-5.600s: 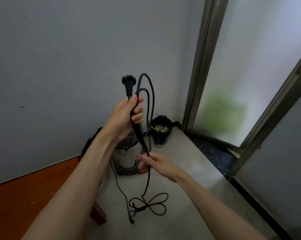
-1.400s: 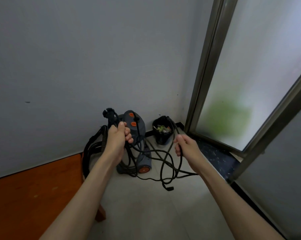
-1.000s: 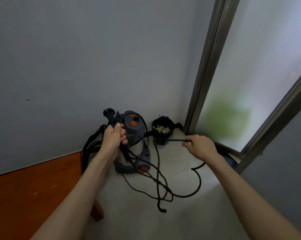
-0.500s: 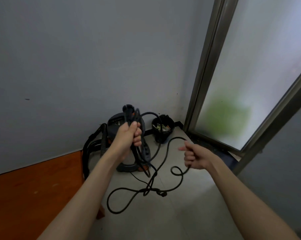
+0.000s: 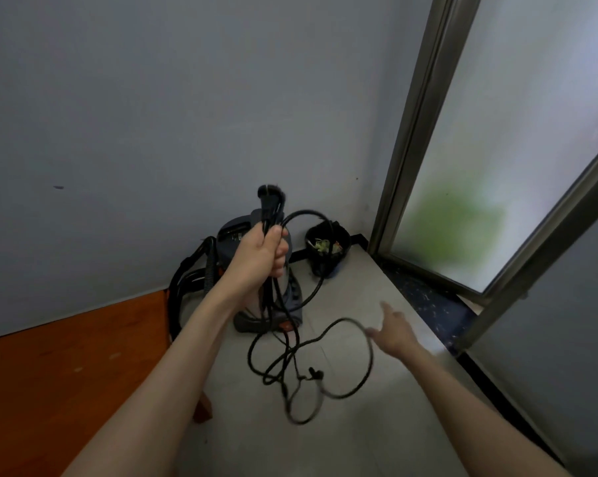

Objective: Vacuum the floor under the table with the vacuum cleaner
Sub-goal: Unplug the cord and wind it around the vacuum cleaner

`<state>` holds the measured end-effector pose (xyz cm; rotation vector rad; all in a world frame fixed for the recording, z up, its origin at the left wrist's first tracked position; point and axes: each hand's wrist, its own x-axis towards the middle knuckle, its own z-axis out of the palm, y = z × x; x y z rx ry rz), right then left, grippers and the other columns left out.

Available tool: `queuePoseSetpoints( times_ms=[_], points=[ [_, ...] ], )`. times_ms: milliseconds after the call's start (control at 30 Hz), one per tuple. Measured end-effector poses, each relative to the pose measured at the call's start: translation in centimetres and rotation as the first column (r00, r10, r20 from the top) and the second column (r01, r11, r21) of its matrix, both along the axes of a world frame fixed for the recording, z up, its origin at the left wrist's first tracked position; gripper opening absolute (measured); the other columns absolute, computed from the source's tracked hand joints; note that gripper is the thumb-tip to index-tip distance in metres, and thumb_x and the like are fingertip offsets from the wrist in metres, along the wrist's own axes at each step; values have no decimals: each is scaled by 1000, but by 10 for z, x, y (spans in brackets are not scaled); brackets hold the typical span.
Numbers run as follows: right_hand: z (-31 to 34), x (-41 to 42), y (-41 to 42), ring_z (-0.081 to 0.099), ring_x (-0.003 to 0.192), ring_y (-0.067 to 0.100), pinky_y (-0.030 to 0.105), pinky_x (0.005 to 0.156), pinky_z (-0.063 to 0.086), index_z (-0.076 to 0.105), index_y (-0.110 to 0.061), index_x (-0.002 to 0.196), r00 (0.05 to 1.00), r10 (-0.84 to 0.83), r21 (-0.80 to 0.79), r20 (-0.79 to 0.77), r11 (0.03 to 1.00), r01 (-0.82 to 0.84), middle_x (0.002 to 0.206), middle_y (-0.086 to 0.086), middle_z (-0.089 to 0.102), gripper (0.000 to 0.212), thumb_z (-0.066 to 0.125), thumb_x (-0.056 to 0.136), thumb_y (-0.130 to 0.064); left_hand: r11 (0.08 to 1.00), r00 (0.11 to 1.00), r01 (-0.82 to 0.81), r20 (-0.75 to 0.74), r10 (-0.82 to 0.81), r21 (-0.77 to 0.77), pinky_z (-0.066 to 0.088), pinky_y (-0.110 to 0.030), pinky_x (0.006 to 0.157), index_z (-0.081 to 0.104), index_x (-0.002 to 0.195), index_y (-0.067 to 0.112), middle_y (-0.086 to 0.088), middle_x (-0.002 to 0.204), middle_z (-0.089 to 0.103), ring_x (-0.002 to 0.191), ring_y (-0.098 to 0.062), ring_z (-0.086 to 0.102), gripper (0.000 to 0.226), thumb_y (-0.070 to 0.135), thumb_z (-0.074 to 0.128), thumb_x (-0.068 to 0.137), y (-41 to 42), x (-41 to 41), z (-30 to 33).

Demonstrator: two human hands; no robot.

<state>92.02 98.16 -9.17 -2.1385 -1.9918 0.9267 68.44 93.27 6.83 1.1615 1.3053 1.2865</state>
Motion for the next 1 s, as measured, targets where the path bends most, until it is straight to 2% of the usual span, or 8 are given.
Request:
queuePoseSetpoints(
  times_ms=[133, 233, 367, 500, 633, 767, 900, 1000],
  points=[
    [8, -71, -35, 7, 147, 19, 27, 116, 8, 11, -21, 154, 835, 529, 10, -151, 846, -533, 160, 0, 11, 82, 63, 91, -24, 997, 993, 62, 97, -66, 51, 24, -15, 41, 43, 85, 13, 7, 56, 36, 40, -2, 27, 25, 17, 26, 104, 3, 7, 20],
    [8, -116, -54, 5, 148, 19, 27, 117, 8, 18, -16, 153, 702, 693, 52, -161, 717, -695, 160, 3, 13, 76, 62, 92, -24, 994, 986, 75, 143, -86, 85, 26, -14, 41, 43, 86, 13, 8, 55, 37, 41, -2, 28, 25, 18, 27, 104, 2, 6, 31],
    [9, -144, -57, 29, 140, 23, 23, 109, 22, 33, -10, 146, 724, 638, 124, -264, 766, -630, 151, 9, 35, 52, 52, 97, -15, 990, 974, 44, 216, -73, 136, 23, -13, 39, 41, 84, 12, 10, 50, 37, 39, -1, 27, 26, 17, 26, 104, -2, -7, 49],
    [13, -149, -44, 48, 126, 29, 33, 103, 39, 44, -8, 135, 751, 542, 138, -377, 835, -533, 133, 13, 54, 37, 47, 99, -12, 987, 976, -39, 219, 4, 159, 23, -13, 39, 41, 84, 13, 9, 50, 36, 38, -1, 27, 25, 17, 26, 104, -6, -28, 56],
    [17, -139, -32, 53, 122, 24, 33, 100, 44, 43, -18, 142, 697, 638, 227, -327, 769, -598, 132, 8, 58, 45, 50, 98, -16, 986, 977, -117, 191, 93, 118, 23, -14, 40, 43, 85, 13, 8, 52, 36, 40, -2, 28, 25, 18, 27, 104, -6, -44, 46],
    [20, -133, -25, 62, 99, 20, 25, 76, 44, 62, -17, 120, 671, 709, 258, -216, 705, -661, 107, 5, 69, 26, 49, 99, -25, 992, 984, -83, 166, 67, 93, 23, -14, 40, 43, 85, 13, 10, 51, 39, 39, -2, 28, 26, 18, 26, 104, -5, -43, 34],
    [26, -132, -20, 60, 67, -2, 26, 65, 47, 71, -11, 75, 759, 493, 166, -425, 867, -471, 73, -12, 68, 35, 55, 96, -35, 996, 997, -64, -42, 66, 56, 26, -15, 41, 43, 84, 16, 5, 58, 39, 43, -4, 29, 26, 18, 27, 104, -9, -39, 16],
    [28, -127, -14, 64, 72, 18, 35, 65, 49, 69, -4, 83, 805, 339, 86, -487, 936, -342, 77, 6, 68, 43, 52, 96, -41, 990, 959, -140, -246, 144, 32, 31, -19, 45, 45, 85, 18, 4, 63, 41, 46, -5, 33, 24, 20, 29, 103, -11, -45, -6]
  ],
)
